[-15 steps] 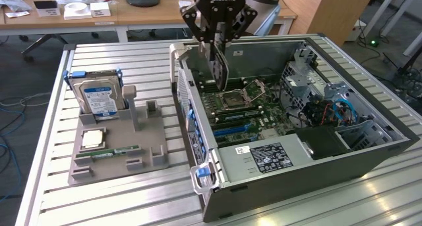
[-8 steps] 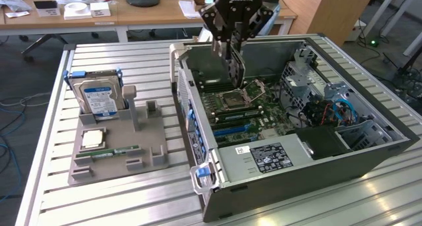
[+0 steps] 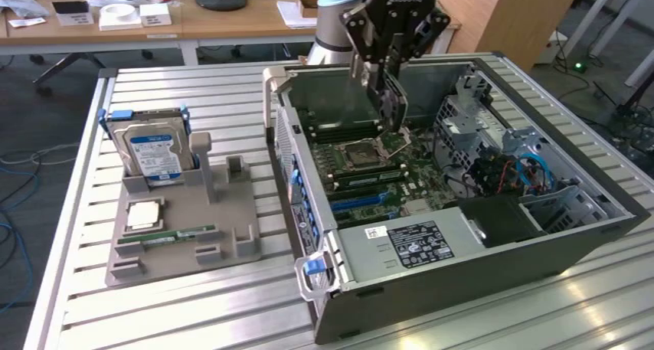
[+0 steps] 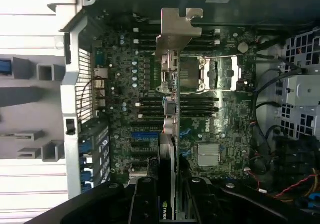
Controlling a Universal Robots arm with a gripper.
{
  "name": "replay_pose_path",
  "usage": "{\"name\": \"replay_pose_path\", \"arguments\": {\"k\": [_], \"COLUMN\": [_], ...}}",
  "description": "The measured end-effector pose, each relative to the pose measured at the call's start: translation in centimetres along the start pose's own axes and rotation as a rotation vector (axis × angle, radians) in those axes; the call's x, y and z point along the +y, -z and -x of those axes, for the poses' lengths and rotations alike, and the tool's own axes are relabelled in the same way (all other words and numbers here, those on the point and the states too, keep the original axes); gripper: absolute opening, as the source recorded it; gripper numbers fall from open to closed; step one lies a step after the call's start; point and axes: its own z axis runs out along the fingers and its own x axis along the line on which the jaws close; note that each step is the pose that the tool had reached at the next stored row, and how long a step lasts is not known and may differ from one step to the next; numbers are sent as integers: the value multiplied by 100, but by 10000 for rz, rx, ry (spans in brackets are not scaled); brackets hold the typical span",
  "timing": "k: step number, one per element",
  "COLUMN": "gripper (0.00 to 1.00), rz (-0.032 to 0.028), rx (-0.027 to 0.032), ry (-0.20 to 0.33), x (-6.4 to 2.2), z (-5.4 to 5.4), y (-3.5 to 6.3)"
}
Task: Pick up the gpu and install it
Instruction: 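Pick up the gpu and move the gpu toward the slot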
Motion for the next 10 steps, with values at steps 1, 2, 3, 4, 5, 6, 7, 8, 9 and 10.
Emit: {"name": "replay_pose_path", "arguments": {"k": [1,2,3,4,5,6,7,8,9,10], "gripper": [26,26,26,26,26,26,26,26,26,26], "rz": [3,6,9,12,14,17,19,22,24,26], "rx": [0,0,0,0,0,0,1,0,0,1], "ry": [1,2,0,1,1,0,1,2,0,1], "x": [1,2,4,5,6,8,9,10,12,13], "z": [45,90,139,184,229,274,319,364,409,456], "y": [-1,-3,-4,-5,-6,-7,-8,-10,-11,-12]}}
